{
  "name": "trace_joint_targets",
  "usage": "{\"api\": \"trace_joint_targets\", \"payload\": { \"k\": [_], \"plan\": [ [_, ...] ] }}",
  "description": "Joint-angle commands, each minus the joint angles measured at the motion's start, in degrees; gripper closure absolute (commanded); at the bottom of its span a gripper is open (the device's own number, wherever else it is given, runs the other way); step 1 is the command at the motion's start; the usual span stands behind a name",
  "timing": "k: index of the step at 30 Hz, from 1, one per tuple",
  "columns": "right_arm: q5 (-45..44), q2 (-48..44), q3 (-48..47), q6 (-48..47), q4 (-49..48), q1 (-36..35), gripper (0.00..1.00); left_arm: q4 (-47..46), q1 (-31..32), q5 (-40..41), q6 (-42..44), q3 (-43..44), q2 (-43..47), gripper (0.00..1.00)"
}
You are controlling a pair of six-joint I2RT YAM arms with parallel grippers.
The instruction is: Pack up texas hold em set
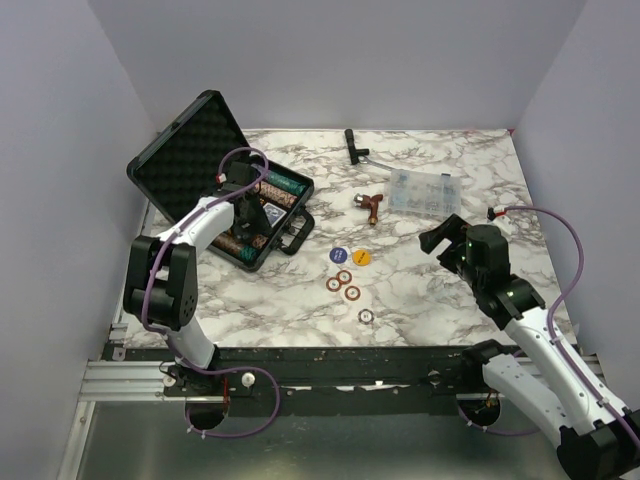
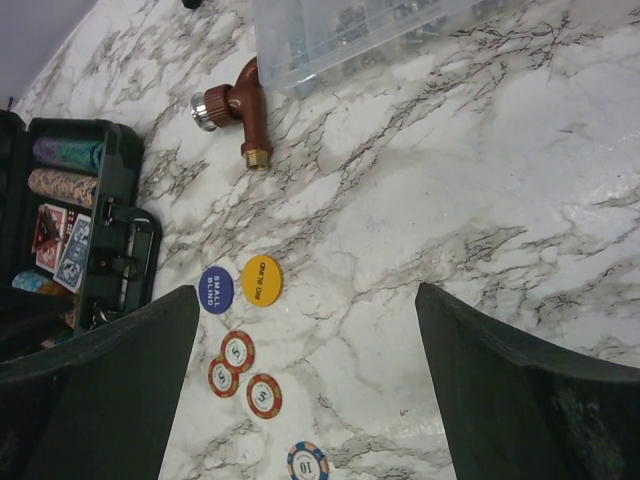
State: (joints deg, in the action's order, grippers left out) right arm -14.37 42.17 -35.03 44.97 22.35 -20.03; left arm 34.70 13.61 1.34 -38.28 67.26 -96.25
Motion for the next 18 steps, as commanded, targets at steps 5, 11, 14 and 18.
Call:
{"api": "trace_joint_targets", "payload": {
  "k": [5,11,14,18],
  "plan": [
    [0.8,-0.8,0.5,-0.1,-0.2,0.2,0.08,-8.0,-0.1,-2.3,-7.1,1.4,-2.3,0.63],
    [-0.1,-1.3,0.6,-0.2,0.2,0.1,0.08,-7.6,-0.1,-1.8,-7.1,0.5,1.3,0.62],
    [0.2,-0.8,0.8,-0.2,-0.3,0.1,0.08,-7.4,-0.1,-2.5,-6.5,1.4,1.5,0.6],
    [0.8,0.0,0.7,-0.1,-0.7,0.2,0.08,-6.1,-0.2,-2.2,-6.8,3.4,-0.4,0.6]
  ]
}}
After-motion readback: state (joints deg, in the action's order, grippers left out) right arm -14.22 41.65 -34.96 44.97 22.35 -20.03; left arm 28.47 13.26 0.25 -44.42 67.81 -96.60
